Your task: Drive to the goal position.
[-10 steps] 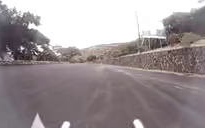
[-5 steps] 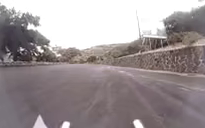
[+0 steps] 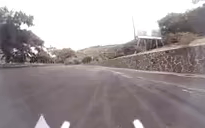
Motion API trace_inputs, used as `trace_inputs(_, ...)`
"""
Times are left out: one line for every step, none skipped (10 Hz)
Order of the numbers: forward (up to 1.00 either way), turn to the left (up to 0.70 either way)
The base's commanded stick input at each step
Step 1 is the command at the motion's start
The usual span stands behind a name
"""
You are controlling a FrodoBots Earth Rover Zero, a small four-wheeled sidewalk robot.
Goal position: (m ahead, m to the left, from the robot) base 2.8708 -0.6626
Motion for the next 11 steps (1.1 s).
trace_inputs(0.5, 0.0)
trace_inputs(0.5, 0.0)
trace_inputs(0.5, 0.0)
trace_inputs(0.5, 0.0)
trace_inputs(0.5, 0.0)
trace_inputs(0.5, 0.0)
trace_inputs(0.5, 0.0)
trace_inputs(0.5, 0.0)
trace_inputs(0.5, 0.0)
trace_inputs(0.5, 0.0)
trace_inputs(0.5, 0.0)
